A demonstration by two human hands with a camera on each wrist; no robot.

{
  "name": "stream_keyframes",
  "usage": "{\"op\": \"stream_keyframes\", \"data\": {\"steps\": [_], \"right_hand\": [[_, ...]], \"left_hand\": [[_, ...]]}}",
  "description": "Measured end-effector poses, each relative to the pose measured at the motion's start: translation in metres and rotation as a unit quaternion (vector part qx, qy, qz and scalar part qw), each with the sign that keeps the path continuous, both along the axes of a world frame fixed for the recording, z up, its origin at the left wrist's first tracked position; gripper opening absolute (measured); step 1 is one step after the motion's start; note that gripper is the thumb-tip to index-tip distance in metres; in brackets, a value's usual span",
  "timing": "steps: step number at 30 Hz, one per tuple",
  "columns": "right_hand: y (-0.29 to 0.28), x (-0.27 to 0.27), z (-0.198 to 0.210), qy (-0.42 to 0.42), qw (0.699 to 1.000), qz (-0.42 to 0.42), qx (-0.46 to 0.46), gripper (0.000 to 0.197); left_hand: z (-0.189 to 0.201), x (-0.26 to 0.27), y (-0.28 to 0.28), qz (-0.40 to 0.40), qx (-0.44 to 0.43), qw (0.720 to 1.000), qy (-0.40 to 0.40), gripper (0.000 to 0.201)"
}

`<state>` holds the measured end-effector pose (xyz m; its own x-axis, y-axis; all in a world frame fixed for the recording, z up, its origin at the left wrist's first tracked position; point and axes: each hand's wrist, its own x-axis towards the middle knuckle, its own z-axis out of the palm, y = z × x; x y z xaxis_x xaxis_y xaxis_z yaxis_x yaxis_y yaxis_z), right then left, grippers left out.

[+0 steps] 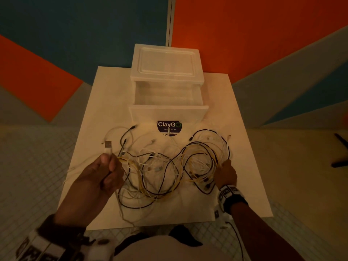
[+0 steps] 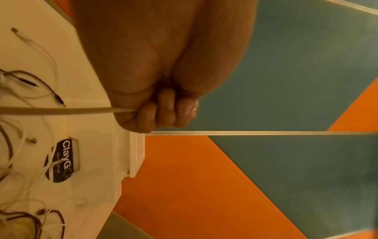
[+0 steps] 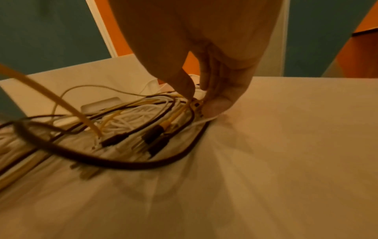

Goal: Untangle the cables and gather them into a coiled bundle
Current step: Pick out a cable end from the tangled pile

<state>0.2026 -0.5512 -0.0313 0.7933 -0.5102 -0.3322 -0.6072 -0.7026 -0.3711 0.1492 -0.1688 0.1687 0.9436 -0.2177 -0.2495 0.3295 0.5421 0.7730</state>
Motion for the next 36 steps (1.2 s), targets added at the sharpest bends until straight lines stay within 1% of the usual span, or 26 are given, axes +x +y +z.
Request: {"op": "stream_keyframes", "data": {"steps": [1,3,4,6,8,12,14,17,20,22,24,25,26,27,28,29,30,31,33,36], "right_hand": [[0.002,-0.001,-0.001,-0.001,1.000,0.024,-0.015,0.045],[0.006,-0.001,-0.002,0.025,0.996,0.075,-0.048,0.044],[0.007,0.001,-0.002,0.040,0.994,0.084,-0.057,0.042],[0.009,0.005,0.001,0.052,0.995,0.072,-0.052,0.033],[0.009,0.010,0.006,0.051,0.997,0.042,-0.036,0.021],[0.008,0.015,0.013,0.052,0.999,-0.005,0.008,0.021],[0.007,0.018,0.014,0.059,0.998,-0.015,0.016,0.019],[0.003,0.026,0.018,0.091,0.995,0.014,0.031,0.023],[-0.004,0.035,0.020,0.128,0.991,0.013,0.046,0.028],[-0.009,0.041,0.013,0.148,0.987,-0.002,0.054,0.030],[-0.009,0.043,0.011,0.173,0.985,0.001,0.027,0.042],[-0.005,0.042,0.015,0.173,0.985,0.018,-0.025,0.046],[-0.001,0.039,0.022,0.147,0.984,0.038,-0.096,0.045],[0.003,0.036,0.032,0.104,0.977,0.070,-0.170,0.039],[0.010,0.033,0.043,0.067,0.964,0.120,-0.229,0.031],[0.015,0.030,0.051,0.042,0.949,0.167,-0.264,0.027],[0.018,0.028,0.058,0.026,0.938,0.202,-0.281,0.024],[0.019,0.028,0.060,0.029,0.935,0.228,-0.272,0.024],[0.016,0.028,0.055,0.073,0.936,0.246,-0.239,0.026],[0.007,0.025,0.046,0.142,0.921,0.287,-0.221,0.026]], "left_hand": [[0.000,0.000,0.002,0.001,0.001,1.000,0.000,0.041],[-0.001,0.001,0.004,0.004,0.002,1.000,0.000,0.041],[-0.002,0.001,0.005,0.006,0.003,1.000,0.000,0.041],[-0.003,0.000,0.004,0.009,0.004,1.000,0.000,0.040],[-0.004,0.001,0.003,0.012,0.006,1.000,0.002,0.037],[-0.006,0.002,0.002,0.002,0.001,1.000,0.002,0.038],[-0.008,0.003,0.003,0.001,-0.002,1.000,0.002,0.037],[-0.010,0.003,0.001,0.006,-0.002,1.000,0.010,0.034],[-0.012,0.005,0.000,0.000,-0.005,1.000,0.006,0.033],[-0.013,0.007,0.000,-0.010,-0.010,1.000,0.000,0.036],[-0.013,0.008,-0.001,-0.004,-0.009,1.000,0.003,0.034],[-0.014,0.009,-0.002,0.002,-0.008,1.000,0.006,0.033],[-0.015,0.009,-0.003,0.007,-0.008,1.000,0.010,0.035],[-0.015,0.010,-0.003,0.007,-0.009,1.000,0.012,0.037],[-0.016,0.011,-0.003,0.006,-0.009,1.000,0.012,0.039],[-0.017,0.011,-0.003,0.005,-0.008,1.000,0.012,0.039],[-0.018,0.011,-0.002,0.005,-0.007,1.000,0.011,0.039],[-0.017,0.012,-0.003,0.005,-0.007,1.000,0.011,0.039],[-0.017,0.012,-0.005,0.006,-0.007,1.000,0.014,0.040],[-0.016,0.011,-0.006,0.011,-0.009,1.000,0.018,0.040]]}}
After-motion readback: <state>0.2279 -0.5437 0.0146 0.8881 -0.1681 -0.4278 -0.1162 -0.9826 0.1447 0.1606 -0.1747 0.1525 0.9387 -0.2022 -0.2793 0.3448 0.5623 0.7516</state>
